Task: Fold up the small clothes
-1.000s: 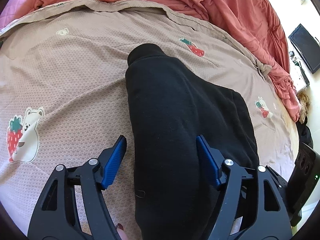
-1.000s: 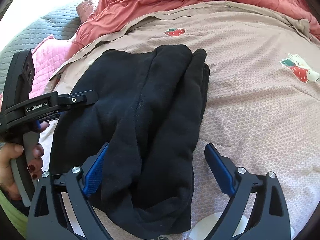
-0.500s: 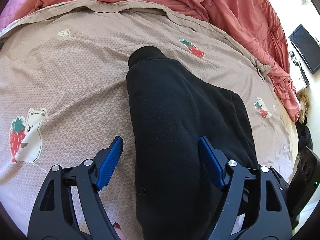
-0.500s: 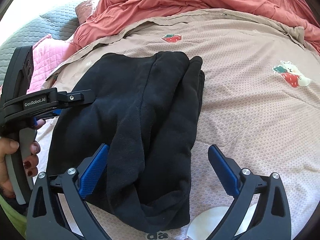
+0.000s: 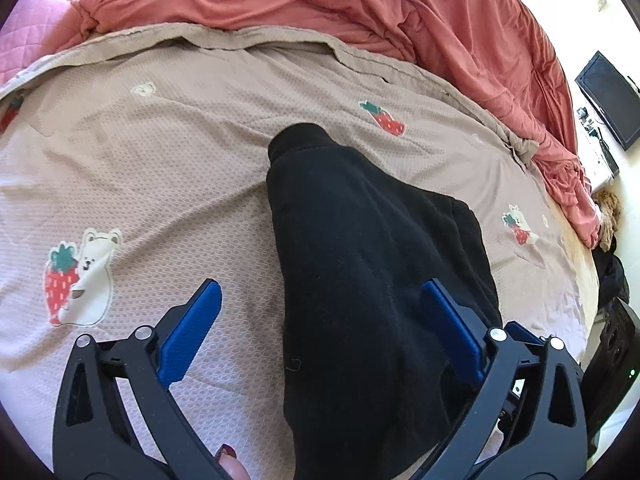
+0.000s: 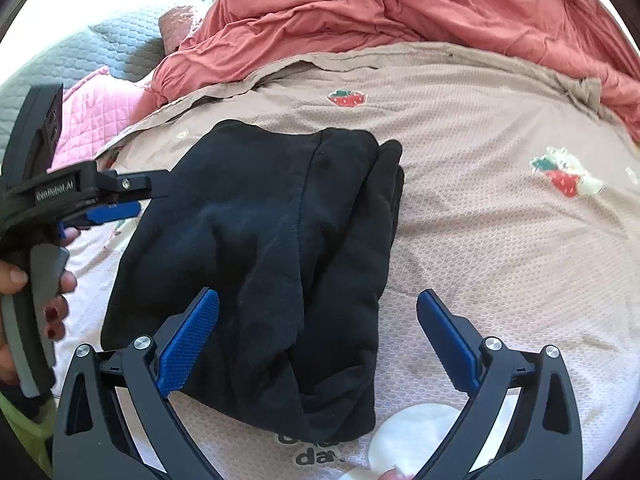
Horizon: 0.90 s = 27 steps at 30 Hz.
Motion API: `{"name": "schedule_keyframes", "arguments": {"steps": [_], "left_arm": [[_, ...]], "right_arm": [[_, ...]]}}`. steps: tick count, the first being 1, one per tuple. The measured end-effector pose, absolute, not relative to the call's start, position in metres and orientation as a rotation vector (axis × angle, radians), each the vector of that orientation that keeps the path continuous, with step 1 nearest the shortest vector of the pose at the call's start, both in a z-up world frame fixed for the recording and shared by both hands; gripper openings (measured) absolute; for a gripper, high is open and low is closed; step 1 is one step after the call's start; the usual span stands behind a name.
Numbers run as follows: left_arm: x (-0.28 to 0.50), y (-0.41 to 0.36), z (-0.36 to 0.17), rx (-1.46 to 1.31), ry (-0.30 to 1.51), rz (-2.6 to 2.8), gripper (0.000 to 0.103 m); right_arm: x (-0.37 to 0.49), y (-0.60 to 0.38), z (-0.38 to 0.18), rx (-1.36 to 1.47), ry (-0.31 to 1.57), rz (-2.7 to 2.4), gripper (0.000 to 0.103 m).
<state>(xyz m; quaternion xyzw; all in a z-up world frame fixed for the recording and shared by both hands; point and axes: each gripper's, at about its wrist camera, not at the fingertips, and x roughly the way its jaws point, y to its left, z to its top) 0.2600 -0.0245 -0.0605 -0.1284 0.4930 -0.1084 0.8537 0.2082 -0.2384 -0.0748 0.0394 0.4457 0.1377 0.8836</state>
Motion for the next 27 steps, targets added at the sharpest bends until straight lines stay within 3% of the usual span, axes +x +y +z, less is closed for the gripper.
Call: {"name": "schedule_keyframes", "arguments": {"steps": [27], "left_arm": [[0.159, -0.007, 0.028, -0.168, 0.819, -0.146, 0.094]], "right_arm": [[0.134, -0.244, 0.026, 0.018, 0.631, 0.236, 0.099]]}}
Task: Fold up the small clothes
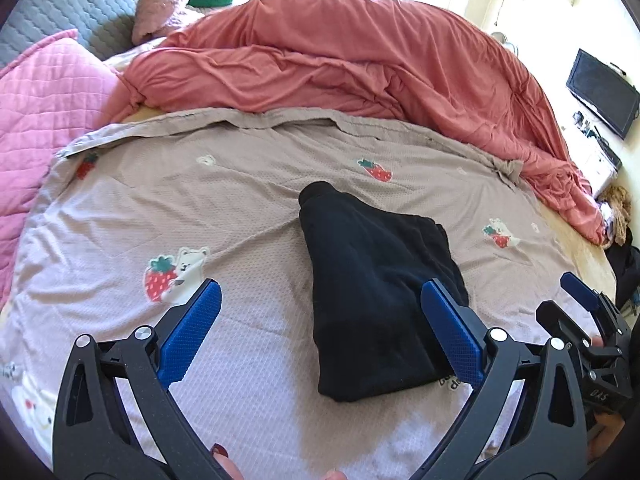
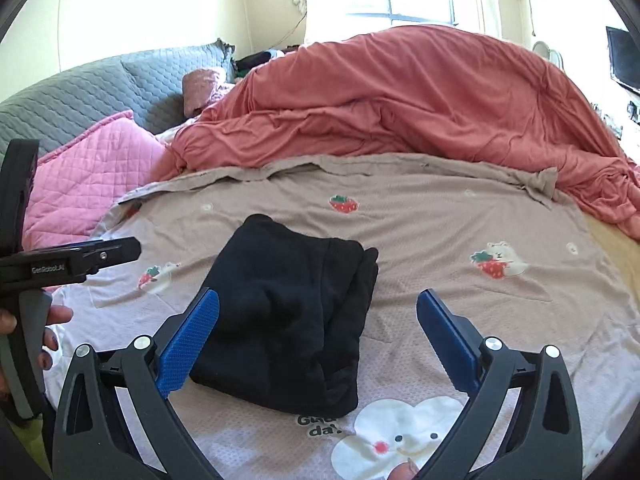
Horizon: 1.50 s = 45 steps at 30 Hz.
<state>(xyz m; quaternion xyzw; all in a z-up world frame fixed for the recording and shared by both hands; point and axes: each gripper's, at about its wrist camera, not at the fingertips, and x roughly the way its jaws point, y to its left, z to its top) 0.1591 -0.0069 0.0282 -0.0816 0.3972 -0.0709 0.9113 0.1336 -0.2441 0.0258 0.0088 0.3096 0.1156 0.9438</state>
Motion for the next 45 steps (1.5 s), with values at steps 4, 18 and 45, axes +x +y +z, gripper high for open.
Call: {"name": "schedule_keyframes", "arguments": {"steps": [4, 18, 45], "left_arm": [[0.142, -0.006, 0.034, -0.166, 0.801, -0.141, 0.094], [0.089, -0.005, 0.02, -0.131, 0.821, -0.109, 0.094], [0.043, -0.012, -0.027, -0.13, 0.89, -0.104, 0.094]], "right_arm": [[0.118, -0.247, 0.032, 0.029, 0.626, 0.235, 0.099], [0.082, -0.254, 0.029, 0.032, 0.635, 0.194, 0.099], [0.043, -0.239, -0.018, 0.009, 0.734, 0.215, 0.099]]}}
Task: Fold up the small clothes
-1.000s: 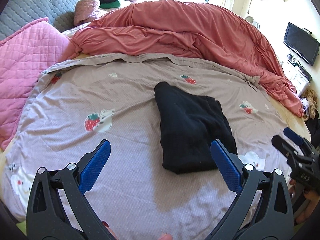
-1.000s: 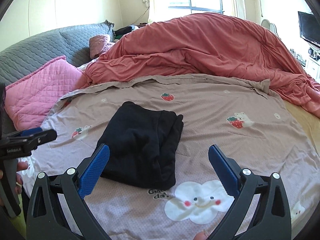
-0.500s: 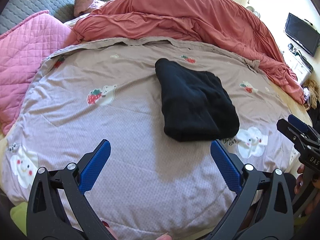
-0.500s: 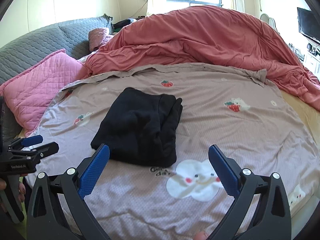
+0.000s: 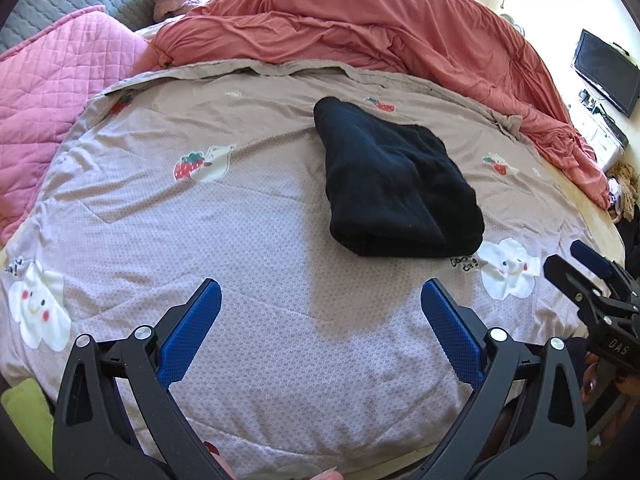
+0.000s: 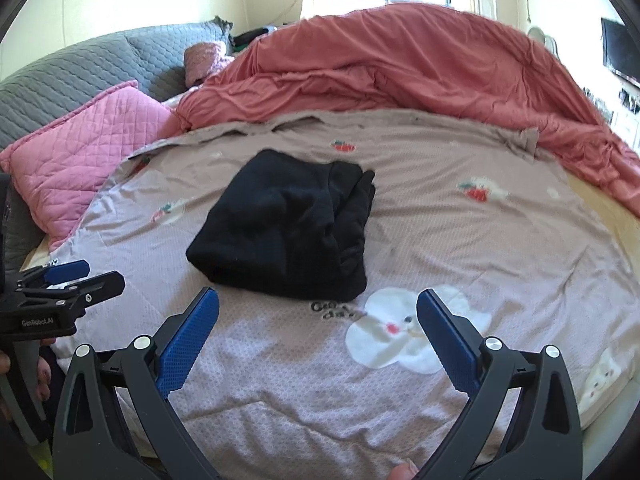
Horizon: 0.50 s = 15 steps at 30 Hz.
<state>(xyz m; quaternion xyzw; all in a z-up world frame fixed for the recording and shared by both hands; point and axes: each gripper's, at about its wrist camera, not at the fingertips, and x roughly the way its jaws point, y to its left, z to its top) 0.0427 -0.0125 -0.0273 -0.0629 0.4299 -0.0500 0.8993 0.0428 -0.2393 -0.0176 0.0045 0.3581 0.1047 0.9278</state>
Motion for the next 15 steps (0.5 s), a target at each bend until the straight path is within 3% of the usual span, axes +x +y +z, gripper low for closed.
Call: {"name": "schedule_keyframes", "arguments": {"steps": [15], "left_arm": [[0.051, -0.011, -0.051, -0.109, 0.941, -0.047, 0.094]], "right_arm": [[0.054, -0.229, -0.049, -0.037, 0.803, 0.205, 0.099]]}}
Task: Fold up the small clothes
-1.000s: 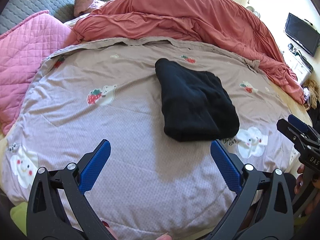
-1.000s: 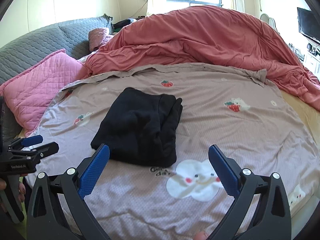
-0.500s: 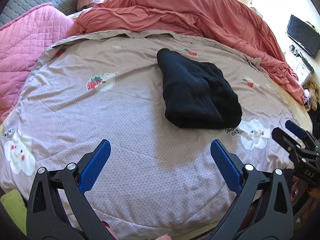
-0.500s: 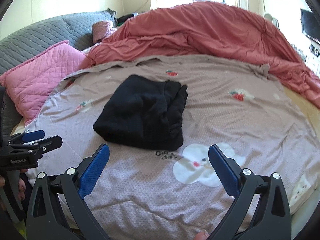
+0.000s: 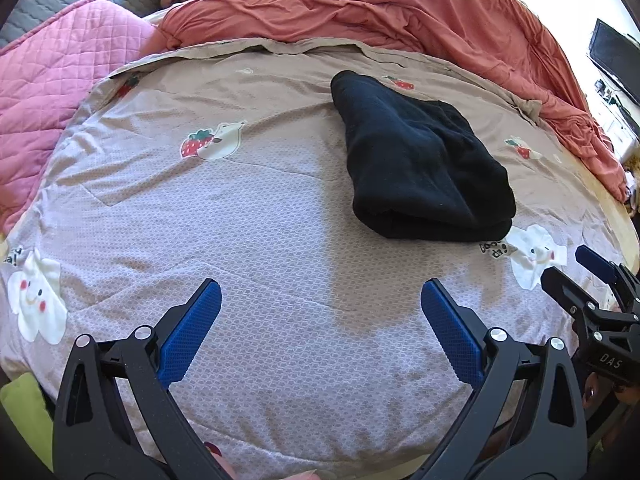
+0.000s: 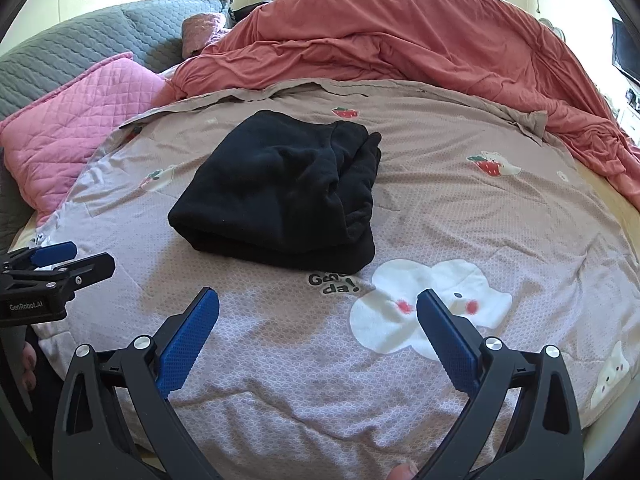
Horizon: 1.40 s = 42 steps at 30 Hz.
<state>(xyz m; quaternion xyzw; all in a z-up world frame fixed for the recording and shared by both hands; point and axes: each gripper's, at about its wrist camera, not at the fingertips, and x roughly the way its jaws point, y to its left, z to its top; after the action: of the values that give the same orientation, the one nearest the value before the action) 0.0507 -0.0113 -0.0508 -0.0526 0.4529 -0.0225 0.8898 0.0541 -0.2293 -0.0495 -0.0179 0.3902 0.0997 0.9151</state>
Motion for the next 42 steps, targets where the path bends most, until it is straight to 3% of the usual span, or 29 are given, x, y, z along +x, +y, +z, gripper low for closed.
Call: {"name": "schedule_keyframes", "arguments": {"steps": [42], "left_arm": [[0.049, -0.011, -0.041, -0.104, 0.933, -0.02, 0.094]], "right_arm": [[0.054, -0.229, -0.048, -0.053, 0.795, 0.201, 0.099]]}}
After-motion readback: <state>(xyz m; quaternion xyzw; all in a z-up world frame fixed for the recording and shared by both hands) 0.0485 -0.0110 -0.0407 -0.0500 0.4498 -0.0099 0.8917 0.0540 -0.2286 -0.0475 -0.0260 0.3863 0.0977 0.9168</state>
